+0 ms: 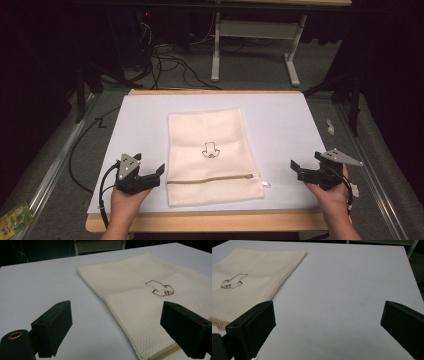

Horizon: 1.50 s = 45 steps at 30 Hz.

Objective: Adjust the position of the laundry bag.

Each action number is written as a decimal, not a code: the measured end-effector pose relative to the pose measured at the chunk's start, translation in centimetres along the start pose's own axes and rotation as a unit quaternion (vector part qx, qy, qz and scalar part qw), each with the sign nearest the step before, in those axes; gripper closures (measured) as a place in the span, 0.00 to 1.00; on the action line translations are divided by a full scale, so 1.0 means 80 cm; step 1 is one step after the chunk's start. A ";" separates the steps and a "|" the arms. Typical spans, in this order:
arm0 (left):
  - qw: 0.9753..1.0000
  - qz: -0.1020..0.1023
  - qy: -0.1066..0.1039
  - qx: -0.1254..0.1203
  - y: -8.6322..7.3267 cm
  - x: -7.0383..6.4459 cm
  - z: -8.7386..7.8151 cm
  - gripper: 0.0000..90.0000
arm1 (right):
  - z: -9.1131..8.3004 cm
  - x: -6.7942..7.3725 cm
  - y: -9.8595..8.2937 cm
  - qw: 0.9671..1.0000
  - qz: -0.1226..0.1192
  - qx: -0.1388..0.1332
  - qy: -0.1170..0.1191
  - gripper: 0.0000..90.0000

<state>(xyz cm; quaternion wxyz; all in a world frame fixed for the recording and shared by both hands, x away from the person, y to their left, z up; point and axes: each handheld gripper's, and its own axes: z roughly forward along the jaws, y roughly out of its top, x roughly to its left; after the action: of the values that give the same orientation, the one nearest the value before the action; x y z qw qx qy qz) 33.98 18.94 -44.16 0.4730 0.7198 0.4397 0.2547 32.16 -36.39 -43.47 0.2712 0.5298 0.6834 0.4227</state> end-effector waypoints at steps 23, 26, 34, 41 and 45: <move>0.985 -0.016 -0.069 0.157 -0.019 -0.038 0.056 0.49 | 0.016 0.019 -0.008 0.999 -0.008 0.026 0.031 0.04; 0.985 -0.011 -0.049 0.164 -0.023 -0.036 0.059 0.69 | 0.032 0.051 -0.003 0.998 -0.029 0.040 0.047 0.10; 0.986 0.007 -0.042 0.163 -0.019 -0.018 0.060 1.00 | 0.096 0.098 0.018 0.993 -0.056 0.079 0.070 0.31; 0.986 0.016 -0.036 0.162 -0.018 -0.018 0.060 1.00 | 0.173 0.122 0.048 0.991 -0.044 0.104 0.077 0.46; 0.986 0.018 -0.038 0.163 -0.019 -0.018 0.060 1.00 | 0.208 0.134 0.048 0.987 -0.062 0.143 0.039 0.74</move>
<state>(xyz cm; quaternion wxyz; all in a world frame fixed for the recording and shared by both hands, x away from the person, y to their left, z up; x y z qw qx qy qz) 36.45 15.72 -47.49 0.3612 0.8042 0.4438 0.1610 44.59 -21.00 -47.56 0.1914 0.5028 0.7782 0.3239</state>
